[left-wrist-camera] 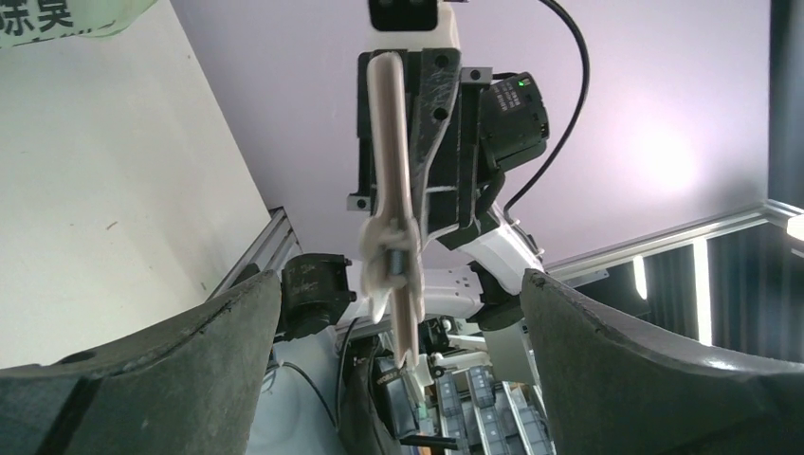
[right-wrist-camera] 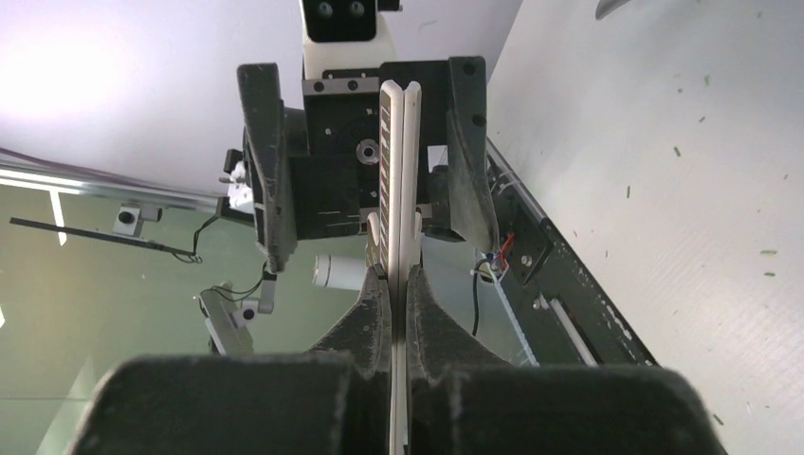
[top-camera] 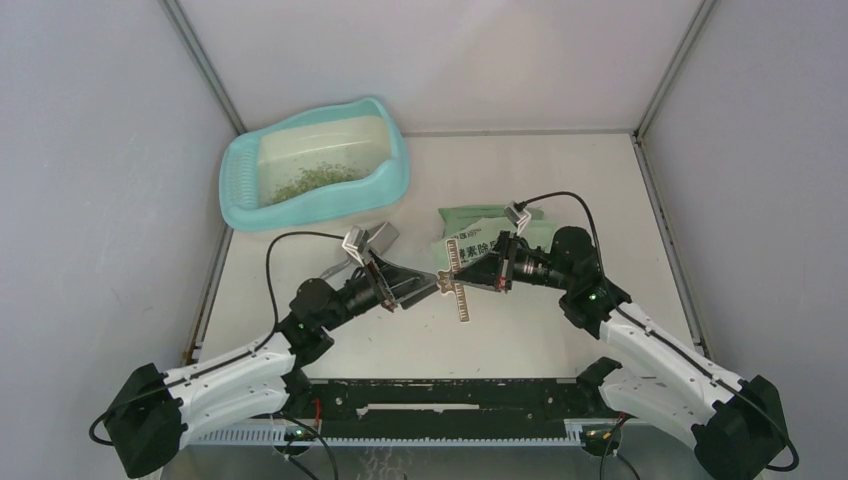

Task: Fill the litter box with clean litter
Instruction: Pick up the clamp at the center of the board.

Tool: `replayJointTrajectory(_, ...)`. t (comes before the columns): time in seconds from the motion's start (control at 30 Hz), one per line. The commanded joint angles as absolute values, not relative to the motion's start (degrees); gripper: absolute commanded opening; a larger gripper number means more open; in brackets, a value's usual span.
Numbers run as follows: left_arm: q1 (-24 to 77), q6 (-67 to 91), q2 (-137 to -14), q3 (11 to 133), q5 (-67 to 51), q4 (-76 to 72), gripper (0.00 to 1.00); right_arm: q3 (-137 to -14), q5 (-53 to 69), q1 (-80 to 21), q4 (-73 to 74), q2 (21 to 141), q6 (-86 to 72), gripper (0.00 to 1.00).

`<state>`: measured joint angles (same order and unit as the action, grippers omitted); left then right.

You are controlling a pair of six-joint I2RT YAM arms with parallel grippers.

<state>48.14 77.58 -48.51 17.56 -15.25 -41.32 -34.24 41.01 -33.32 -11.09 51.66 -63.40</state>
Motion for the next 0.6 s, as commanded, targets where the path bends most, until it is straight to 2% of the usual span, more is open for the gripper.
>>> replayJointTrajectory(0.0, 48.1, 79.8, -49.4, 16.5, -15.1, -48.5, 1.0, -35.4, 39.9, -35.2, -14.2, 52.4, -62.6, 0.0)
replayJointTrajectory(0.37, 48.2, 79.6, -50.3, 16.6, -16.3, -49.8, 0.96, -35.4, 39.1, -35.7, -17.1, 56.1, -62.3, 0.0)
replayJointTrajectory(0.57, 48.1, 80.1, -51.2, 16.5, -17.3, -49.4, 0.84, -35.4, 38.9, -35.5, -18.0, 57.3, -62.1, 0.0)
